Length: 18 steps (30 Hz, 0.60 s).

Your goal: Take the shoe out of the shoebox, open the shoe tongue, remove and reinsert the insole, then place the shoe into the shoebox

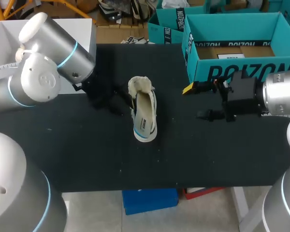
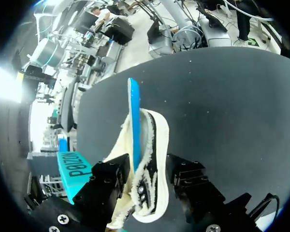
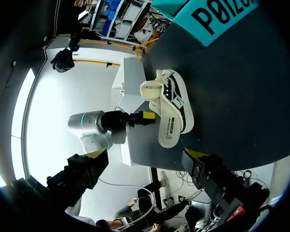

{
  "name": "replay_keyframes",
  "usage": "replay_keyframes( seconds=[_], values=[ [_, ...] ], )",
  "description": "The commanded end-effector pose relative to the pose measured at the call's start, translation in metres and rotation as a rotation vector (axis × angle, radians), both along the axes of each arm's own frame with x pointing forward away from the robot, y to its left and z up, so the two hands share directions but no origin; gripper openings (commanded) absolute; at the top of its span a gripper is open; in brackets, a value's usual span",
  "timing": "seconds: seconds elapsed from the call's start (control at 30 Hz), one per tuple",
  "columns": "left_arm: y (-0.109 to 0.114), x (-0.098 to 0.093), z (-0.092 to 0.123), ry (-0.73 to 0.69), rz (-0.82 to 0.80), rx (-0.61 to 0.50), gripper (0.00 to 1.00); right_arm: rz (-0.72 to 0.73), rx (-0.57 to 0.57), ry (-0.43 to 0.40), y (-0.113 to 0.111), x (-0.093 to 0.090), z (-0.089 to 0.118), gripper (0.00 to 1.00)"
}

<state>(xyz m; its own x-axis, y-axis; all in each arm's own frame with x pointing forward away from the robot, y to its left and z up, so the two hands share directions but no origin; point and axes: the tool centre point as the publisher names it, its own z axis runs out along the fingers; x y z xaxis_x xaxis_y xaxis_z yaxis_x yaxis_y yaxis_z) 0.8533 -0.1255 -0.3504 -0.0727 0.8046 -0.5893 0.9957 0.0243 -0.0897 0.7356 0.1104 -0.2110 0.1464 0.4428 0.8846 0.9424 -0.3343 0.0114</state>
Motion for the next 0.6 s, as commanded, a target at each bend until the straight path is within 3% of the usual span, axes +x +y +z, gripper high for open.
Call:
replay_keyframes(
  seconds=[0.03, 0.43, 0.53, 0.57, 0.6],
  values=[
    [-0.010, 0.011, 0.004, -0.023, -0.031, 0.123, 0.43, -0.001, 0.000, -0.001, 0.001, 0.001, -0.001, 1.00],
    [-0.014, 0.024, -0.017, -0.060, -0.043, 0.265, 0.43, -0.001, 0.000, -0.001, 0.001, 0.001, -0.001, 1.00],
    [-0.013, 0.028, -0.021, -0.086, -0.044, 0.296, 0.39, -0.001, 0.000, -0.001, 0.001, 0.001, -0.001, 1.00],
    [-0.012, 0.031, -0.022, -0.098, -0.045, 0.314, 0.31, -0.001, 0.000, -0.001, 0.001, 0.001, -0.001, 1.00],
    [-0.012, 0.032, -0.022, -0.107, -0.045, 0.322, 0.31, -0.001, 0.000, -0.001, 0.001, 0.001, -0.001, 1.00]
  ],
)
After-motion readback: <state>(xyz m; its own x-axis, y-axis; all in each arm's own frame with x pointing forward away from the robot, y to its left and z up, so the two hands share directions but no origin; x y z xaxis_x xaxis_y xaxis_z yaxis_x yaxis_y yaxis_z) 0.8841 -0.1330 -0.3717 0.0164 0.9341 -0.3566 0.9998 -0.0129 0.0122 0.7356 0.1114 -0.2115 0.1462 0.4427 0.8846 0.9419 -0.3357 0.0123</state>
